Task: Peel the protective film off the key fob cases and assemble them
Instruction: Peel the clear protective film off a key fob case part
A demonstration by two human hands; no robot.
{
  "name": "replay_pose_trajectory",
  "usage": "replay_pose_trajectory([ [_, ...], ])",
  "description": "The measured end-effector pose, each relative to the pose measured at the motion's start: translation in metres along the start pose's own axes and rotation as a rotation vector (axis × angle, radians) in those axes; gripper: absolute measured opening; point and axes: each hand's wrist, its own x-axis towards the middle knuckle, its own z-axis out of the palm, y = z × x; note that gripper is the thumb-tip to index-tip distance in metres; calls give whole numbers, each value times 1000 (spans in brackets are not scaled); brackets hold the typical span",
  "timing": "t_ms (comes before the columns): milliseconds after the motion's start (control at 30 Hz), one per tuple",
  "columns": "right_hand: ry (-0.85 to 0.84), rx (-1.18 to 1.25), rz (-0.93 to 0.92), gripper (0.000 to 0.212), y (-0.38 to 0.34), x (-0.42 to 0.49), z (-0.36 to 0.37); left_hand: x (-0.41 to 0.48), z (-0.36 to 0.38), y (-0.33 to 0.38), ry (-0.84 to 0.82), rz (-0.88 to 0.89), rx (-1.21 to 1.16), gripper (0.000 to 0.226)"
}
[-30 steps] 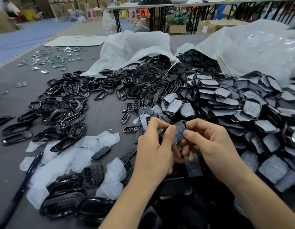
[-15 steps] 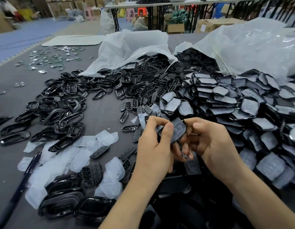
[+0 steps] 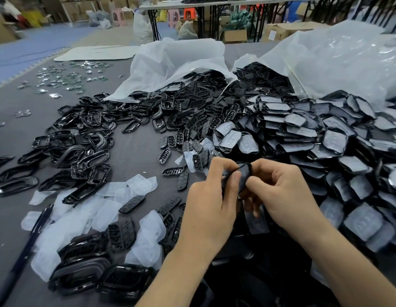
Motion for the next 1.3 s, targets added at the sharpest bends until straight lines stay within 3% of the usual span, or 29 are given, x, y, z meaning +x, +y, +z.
replay_pose_trajectory([
  [333,-134,181,101,18,-8,1,-2,0,0,-2,61,11,-45,4],
  [600,-126,163,110,23,-10,1,-2,0,0,0,53,30,-34,5],
  [900,-105,148,134,12,-9,1,-2,-2,2,4,23,53,42,3],
  [1000,-110,140,147,4,-9,1,-3,-3,2,6,-3,76,58,14],
  [1300,-69,128,189,17,-9,2,-4,-3,1,11,-68,146,135,14],
])
